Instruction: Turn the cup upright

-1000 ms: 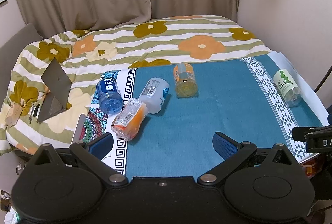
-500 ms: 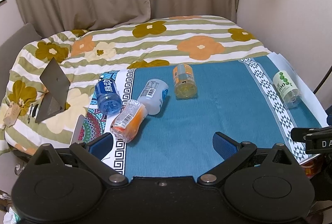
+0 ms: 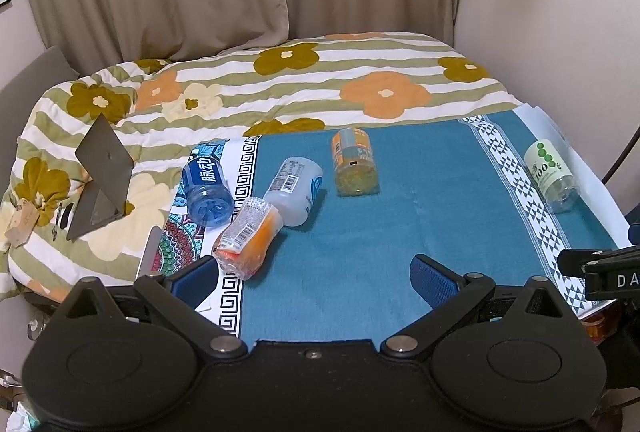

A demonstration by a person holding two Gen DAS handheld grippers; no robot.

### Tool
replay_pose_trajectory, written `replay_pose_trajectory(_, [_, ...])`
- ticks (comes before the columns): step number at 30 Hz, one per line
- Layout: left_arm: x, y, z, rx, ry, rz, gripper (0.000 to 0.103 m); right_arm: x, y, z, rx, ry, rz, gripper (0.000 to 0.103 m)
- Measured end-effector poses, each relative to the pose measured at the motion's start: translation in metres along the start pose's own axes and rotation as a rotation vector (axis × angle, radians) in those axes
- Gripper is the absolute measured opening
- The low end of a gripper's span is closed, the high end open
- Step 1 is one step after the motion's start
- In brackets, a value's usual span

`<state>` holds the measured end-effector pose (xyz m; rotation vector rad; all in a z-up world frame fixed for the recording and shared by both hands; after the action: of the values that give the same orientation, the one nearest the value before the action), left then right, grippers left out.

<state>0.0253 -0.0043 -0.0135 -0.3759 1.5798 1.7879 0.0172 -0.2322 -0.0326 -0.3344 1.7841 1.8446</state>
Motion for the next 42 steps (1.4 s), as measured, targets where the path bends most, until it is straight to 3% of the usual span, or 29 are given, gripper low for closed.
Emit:
replay_pose_trajectory(29, [-0.002, 0.003, -0.003, 0.011, 0.009, -0.005, 0.103, -0.003, 0.006, 0.003, -0.004, 0.006, -0.014, 0.103])
replay_pose_trajectory(42, [-0.028, -0.013, -0.006, 0.022, 0.027, 0.026, 0.103, -0.024, -0.003, -0.005, -0.033, 0.014, -0.016, 0.103])
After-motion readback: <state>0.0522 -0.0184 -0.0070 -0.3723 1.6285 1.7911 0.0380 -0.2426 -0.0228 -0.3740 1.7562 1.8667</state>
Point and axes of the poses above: each gripper's, at about its wrist camera, not at the fingertips, and y roughly against the way its jaws point, z to its left, x to its underside, the point moved 3 cm from there along -y, roughly the way its jaws point, and after that the axes turned 9 degrees about -y, right-handed, at the moved point
